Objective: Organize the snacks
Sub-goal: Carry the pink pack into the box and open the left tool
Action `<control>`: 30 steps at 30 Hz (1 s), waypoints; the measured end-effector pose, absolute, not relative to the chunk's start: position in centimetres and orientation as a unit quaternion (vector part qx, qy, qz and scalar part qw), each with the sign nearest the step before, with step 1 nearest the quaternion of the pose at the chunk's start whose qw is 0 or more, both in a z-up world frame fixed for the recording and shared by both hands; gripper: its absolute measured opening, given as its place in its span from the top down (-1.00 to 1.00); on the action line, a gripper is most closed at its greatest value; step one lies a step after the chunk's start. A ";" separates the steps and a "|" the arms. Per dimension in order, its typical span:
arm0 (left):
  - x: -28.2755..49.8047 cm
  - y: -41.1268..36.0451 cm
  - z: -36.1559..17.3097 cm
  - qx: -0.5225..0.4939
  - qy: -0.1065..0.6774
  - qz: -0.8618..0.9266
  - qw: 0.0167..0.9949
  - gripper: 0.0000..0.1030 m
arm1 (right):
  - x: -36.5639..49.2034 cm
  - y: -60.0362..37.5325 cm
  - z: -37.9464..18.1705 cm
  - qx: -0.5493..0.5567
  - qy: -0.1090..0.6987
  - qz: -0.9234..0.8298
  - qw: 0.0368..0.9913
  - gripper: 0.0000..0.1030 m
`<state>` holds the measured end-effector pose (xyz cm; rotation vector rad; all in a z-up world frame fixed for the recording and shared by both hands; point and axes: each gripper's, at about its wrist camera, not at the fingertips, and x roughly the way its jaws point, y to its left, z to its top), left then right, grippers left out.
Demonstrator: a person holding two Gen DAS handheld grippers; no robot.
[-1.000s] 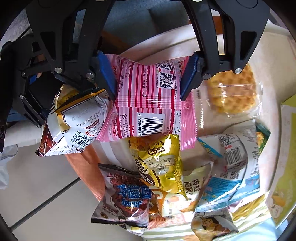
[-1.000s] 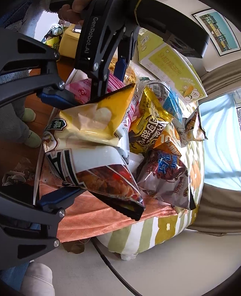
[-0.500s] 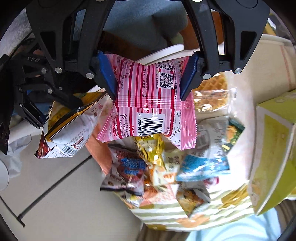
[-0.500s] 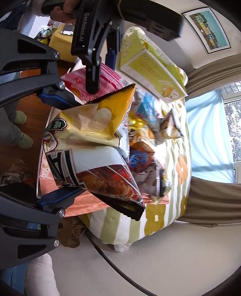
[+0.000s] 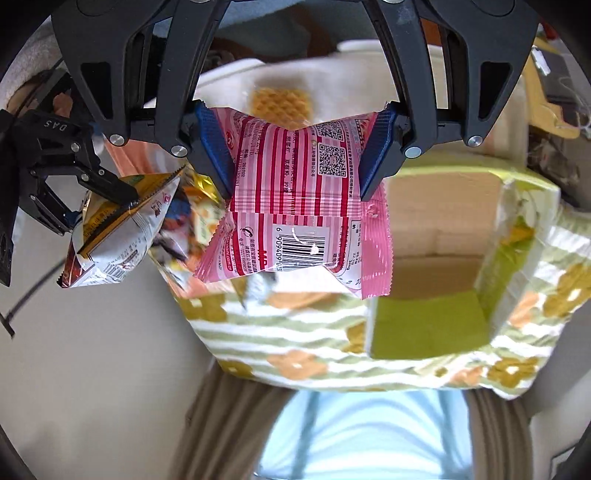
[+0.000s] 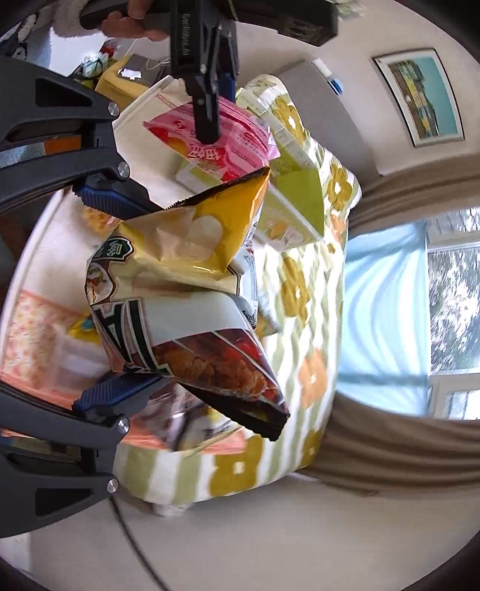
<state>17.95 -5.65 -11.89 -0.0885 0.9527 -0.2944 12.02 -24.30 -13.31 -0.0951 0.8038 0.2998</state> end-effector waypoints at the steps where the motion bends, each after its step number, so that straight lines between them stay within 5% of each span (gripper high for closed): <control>1: 18.7 -4.4 -11.6 -0.045 0.452 -0.136 0.880 -0.21 | 12.9 -23.0 -12.9 -0.052 0.385 0.151 0.909 -0.37; 16: 28.0 11.0 -13.6 -0.028 0.475 -0.105 0.873 -0.21 | 21.5 -6.1 -13.1 -0.049 0.398 0.186 0.897 -0.37; 30: 32.3 13.8 -19.0 0.022 0.522 -0.106 0.846 -0.29 | 25.3 -0.3 -16.7 -0.054 0.464 0.169 0.868 -0.38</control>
